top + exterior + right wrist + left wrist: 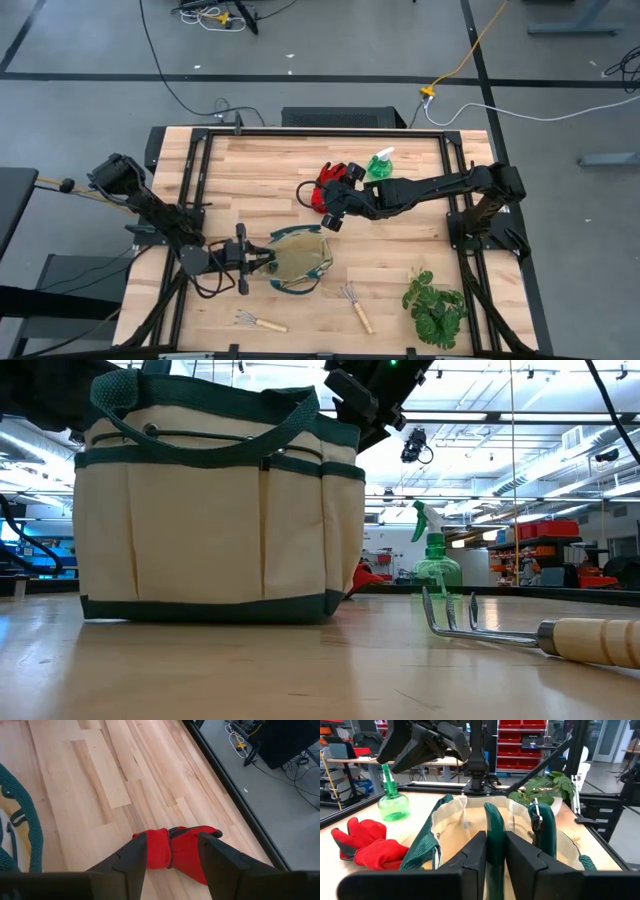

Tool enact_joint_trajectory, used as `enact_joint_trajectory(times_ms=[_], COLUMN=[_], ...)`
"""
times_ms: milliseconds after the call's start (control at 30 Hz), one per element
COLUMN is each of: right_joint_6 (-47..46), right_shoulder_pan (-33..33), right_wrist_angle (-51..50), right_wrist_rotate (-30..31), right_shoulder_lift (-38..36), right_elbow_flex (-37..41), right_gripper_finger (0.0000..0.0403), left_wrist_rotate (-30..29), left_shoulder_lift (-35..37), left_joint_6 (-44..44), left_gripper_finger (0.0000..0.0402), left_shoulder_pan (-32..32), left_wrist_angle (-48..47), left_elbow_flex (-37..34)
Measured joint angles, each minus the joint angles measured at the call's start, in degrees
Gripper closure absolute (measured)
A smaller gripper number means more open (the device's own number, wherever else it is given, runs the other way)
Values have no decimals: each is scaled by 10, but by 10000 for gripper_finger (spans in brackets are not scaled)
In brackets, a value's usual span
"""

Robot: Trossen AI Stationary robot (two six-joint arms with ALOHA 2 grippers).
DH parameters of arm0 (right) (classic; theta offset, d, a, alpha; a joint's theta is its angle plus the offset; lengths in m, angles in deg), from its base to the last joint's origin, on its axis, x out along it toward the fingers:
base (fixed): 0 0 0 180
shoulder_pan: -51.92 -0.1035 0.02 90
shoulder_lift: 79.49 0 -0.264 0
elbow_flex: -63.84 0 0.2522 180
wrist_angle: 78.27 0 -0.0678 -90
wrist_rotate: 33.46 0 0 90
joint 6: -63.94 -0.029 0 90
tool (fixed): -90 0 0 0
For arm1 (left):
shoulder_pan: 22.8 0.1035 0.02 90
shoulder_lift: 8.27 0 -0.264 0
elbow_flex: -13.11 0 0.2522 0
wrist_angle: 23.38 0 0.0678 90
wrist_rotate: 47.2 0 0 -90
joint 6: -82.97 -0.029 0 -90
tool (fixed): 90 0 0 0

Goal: Pick & Place Garden tools in Gardening bag
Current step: Put the shear scissors into the gardening bag, then put the spray bottle into the gardening bag

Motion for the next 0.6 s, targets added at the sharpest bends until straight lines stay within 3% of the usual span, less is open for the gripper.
enact_joint_trajectory(times_ms=[600], right_joint_6=[0], right_shoulder_pan=[0], right_wrist_angle=[0], right_wrist_rotate=[-1], right_shoulder_lift=[0], right_elbow_flex=[0], right_gripper_finger=[225], left_wrist_rotate=[-21], left_shoulder_lift=[1], left_joint_6=[-1], left_gripper_finger=[322], left_shoulder_pan=[0], left_wrist_angle=[-6], left_elbow_flex=[0])
